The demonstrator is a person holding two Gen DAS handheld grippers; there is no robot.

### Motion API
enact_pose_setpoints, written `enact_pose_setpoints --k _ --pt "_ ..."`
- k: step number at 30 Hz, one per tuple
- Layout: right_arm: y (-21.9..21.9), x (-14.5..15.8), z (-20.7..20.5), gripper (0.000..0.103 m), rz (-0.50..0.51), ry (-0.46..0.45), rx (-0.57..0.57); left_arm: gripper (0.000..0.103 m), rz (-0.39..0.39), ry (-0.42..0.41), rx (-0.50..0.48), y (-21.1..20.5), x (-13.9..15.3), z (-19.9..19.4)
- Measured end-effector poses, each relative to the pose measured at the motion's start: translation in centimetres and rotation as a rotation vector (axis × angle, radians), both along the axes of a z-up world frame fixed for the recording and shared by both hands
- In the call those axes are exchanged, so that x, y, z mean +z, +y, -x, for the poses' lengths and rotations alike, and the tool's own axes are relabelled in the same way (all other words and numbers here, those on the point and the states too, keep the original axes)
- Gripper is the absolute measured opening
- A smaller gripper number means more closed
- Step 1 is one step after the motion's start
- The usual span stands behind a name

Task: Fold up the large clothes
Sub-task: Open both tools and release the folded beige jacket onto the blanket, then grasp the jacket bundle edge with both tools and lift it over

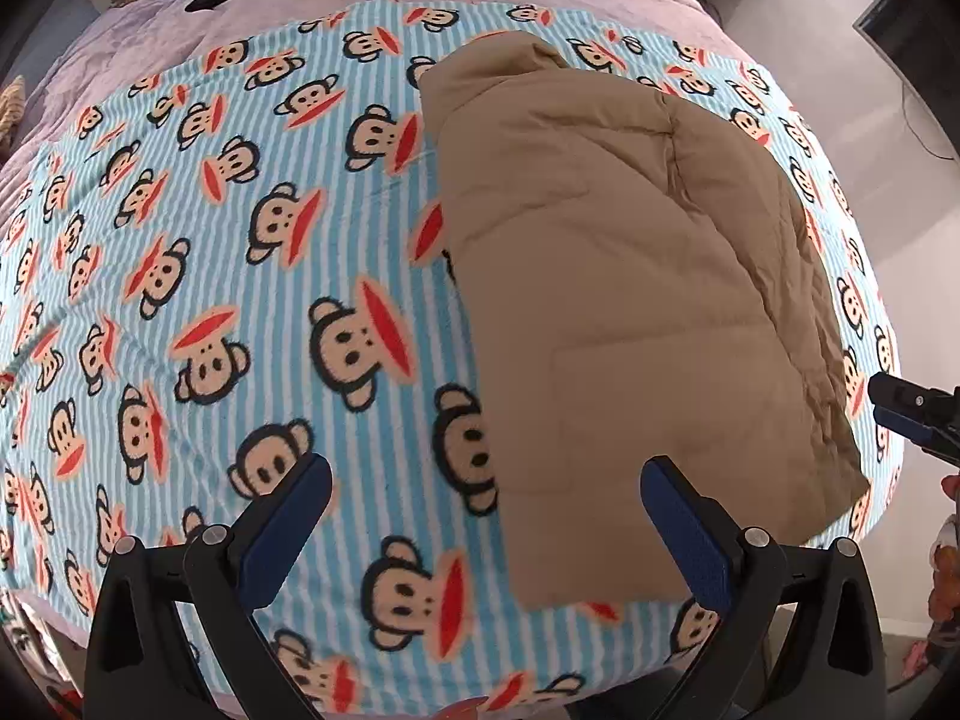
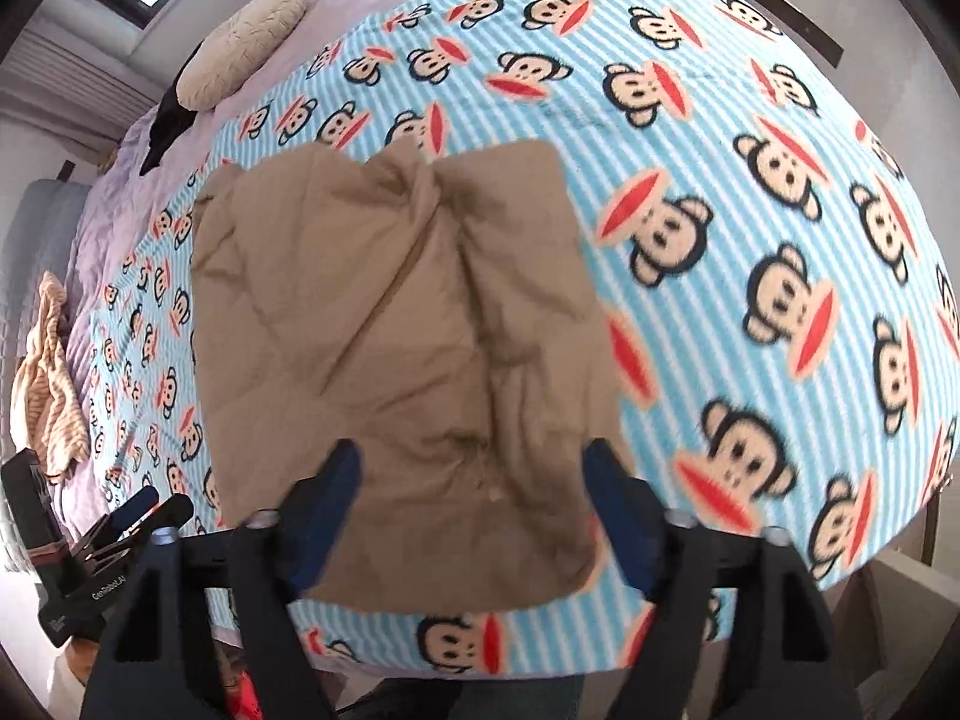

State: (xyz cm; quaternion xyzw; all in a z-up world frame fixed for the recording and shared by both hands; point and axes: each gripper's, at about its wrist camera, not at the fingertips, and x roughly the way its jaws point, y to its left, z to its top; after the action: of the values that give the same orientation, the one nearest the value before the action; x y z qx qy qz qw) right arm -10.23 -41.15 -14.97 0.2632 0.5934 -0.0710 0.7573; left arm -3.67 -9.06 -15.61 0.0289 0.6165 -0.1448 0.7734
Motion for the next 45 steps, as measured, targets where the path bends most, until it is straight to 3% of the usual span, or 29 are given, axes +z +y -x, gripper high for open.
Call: enact_pose_setpoints --k 3,7,16,19,23,25,28,31,36,38,45 --pt "-1.6 -0.7 -1.1 0.086 -0.036 0.012 0.021 0.103 -0.007 0.003 0.013 -0.9 0.0 -0.7" --pt "-2.9 -1.3 -2.1 0.103 -0.016 0.0 0.056 0.103 -0.03 0.005 0.027 -1.9 -0.2 -1.5" --pt "-5.2 -3.7 -2.8 0.103 -0.056 0.028 0.048 0.103 -0.078 0.02 0.02 -3.8 -1.2 -2.8" --pt "-6.0 -5.1 -2.9 0.103 -0.084 0.091 0.05 0.103 -0.068 0.028 0.008 -4.0 -1.7 -3.4" --pt "-7.6 -6.6 -2.8 0.103 -0.172 0.109 0.027 0.103 0.061 0.058 0.035 -2.0 -2.5 -5.4" --pt "-8.4 -6.9 -3.2 0.103 -0.233 0.08 0.023 0.103 0.163 0.124 0.071 -0.7 -3.7 -6.6" --pt "-8.9 -7.3 -3.9 0.103 -0.321 0.037 0.048 0.103 0.397 0.244 0.123 1.5 -6.0 -8.2" --pt "-8.6 -7.8 -5.3 0.103 -0.379 0.015 0.115 0.103 0.508 0.292 0.127 2.0 -7.8 -9.1" --pt "-7.2 -9.7 -8.1 0.103 -0.373 0.028 0.232 0.103 0.578 0.335 0.073 -0.3 -10.2 -10.0" --pt "-6.8 -10.9 -8.8 0.103 -0.378 0.043 0.254 0.103 0.561 0.331 0.055 -1.1 -10.9 -10.3" --pt "-6.6 -14.7 -9.8 0.103 -0.573 0.035 0.197 0.103 0.616 0.419 0.105 -1.9 -13.2 -10.8"
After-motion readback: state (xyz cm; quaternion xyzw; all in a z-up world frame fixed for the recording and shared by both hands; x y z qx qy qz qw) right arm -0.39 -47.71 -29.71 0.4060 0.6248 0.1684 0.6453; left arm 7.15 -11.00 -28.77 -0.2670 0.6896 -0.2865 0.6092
